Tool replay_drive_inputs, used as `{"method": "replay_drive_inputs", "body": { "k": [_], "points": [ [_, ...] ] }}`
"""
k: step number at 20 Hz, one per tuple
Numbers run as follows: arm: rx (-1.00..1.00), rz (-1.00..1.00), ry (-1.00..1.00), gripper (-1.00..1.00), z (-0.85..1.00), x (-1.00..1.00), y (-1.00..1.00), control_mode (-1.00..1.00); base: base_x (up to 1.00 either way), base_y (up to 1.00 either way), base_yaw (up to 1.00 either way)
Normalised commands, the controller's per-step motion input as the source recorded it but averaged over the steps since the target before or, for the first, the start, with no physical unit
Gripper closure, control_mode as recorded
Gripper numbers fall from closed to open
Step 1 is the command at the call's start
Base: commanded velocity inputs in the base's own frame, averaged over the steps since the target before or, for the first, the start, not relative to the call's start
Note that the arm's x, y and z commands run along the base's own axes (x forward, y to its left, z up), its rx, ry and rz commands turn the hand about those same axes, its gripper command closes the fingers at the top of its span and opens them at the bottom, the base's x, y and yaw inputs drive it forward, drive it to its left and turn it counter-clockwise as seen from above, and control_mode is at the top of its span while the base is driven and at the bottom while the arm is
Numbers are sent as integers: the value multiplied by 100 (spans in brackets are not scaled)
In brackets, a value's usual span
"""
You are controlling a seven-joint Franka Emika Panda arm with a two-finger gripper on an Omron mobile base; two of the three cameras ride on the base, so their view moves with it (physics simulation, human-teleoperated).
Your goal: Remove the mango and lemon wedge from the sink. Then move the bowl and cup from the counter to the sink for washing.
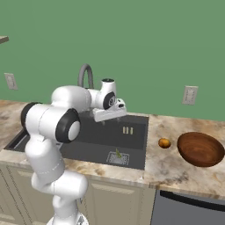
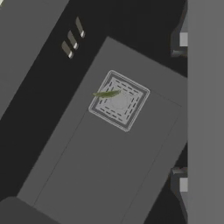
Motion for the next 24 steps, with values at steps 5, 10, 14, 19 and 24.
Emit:
{"method": "replay_drive_inputs", "body": {
  "k": [5, 10, 14, 19, 24],
  "points": [
    [1, 3, -2, -100, -8, 4, 0, -100, 0, 0, 0],
    [0, 0, -5, -100, -13, 1, 0, -100, 0, 0, 0],
    [0, 0, -7, -100, -14, 3, 0, -100, 0, 0, 0],
    [0, -2, 0, -100, -10, 14, -1, -100, 0, 0, 0],
    [0, -6, 0, -100, -10, 11, -3, -100, 0, 0, 0]
  ]
}}
